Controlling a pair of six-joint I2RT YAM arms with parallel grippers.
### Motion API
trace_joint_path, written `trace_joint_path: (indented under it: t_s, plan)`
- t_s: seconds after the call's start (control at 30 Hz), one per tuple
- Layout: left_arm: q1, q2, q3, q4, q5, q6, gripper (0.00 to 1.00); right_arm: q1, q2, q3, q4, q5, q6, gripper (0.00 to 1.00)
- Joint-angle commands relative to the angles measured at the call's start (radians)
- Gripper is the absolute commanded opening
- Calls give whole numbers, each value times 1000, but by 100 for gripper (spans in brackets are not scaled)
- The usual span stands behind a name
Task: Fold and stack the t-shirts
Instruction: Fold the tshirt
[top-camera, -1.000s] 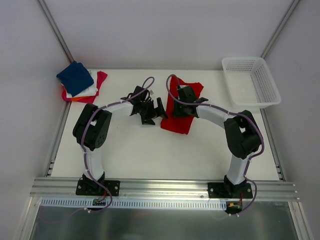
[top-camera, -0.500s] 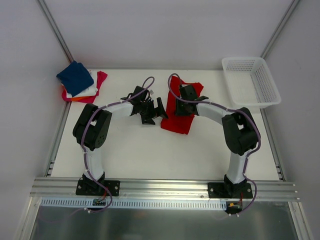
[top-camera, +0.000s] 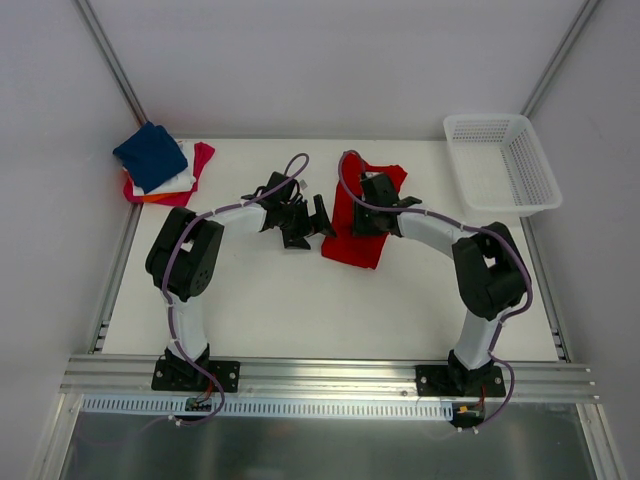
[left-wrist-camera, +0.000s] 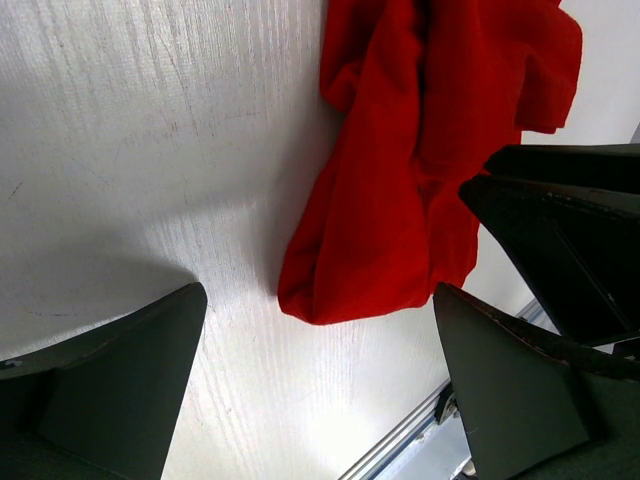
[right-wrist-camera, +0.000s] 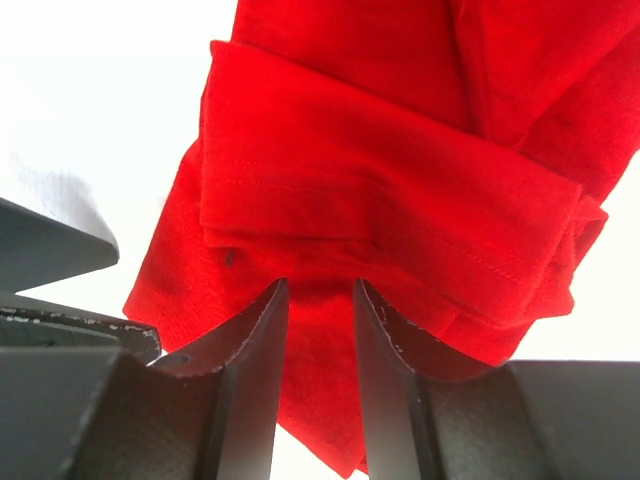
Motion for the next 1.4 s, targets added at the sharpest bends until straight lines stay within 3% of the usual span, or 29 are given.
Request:
trace_joint_path:
  t_s: [0.0, 0.9, 1.37]
  plan:
    - [2, -41, -10, 3, 7, 2, 99, 8, -24, 0, 11, 7, 9, 35]
    - [5, -76, -51, 1, -24, 18, 99, -23, 124, 132, 6, 8, -27, 36]
    - [80, -130, -133, 3, -51, 38, 99, -70, 190, 262, -29, 27, -67, 36]
